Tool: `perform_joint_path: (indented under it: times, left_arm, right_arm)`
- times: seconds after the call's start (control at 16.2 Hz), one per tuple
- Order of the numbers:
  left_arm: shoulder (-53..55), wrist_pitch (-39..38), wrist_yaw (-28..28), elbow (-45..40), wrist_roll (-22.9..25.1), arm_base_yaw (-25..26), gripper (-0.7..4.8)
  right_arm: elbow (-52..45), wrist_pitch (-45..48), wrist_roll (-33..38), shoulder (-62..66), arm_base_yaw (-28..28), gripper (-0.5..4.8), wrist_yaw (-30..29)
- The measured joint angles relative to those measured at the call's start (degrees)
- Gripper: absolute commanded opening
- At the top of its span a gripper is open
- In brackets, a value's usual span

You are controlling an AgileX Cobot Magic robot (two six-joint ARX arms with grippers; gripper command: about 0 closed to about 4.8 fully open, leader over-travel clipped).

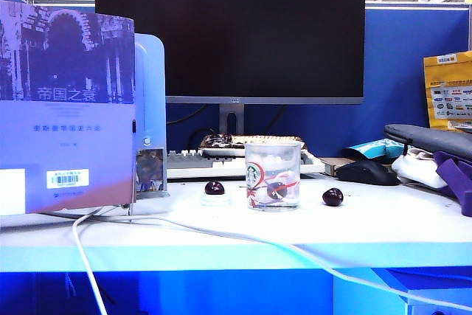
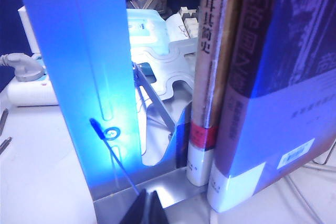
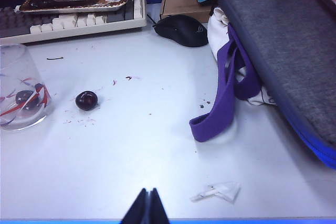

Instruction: Pick up the cherry on the right side of the glass and put it inside the glass.

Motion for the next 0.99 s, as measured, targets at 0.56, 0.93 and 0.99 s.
perform_joint_path:
  times: [0.56,0.93,0.99]
  left_arm:
    - [0.0,0.0,0.0,0.0,0.0,0.0,-0.05]
    - [0.0,0.0,0.0,0.0,0.0,0.0,-0.05]
    - [0.0,0.0,0.0,0.0,0.0,0.0,-0.05]
  right_arm:
    - [0.0,0.1,0.4,0.0,0.0,-0.01,-0.7]
    - [14.5,-0.6,11.5,1.5,0.0,-0.01,-4.8]
    - [17.2,-1.8,11.5,3.7,0.0,-0.01,-4.3]
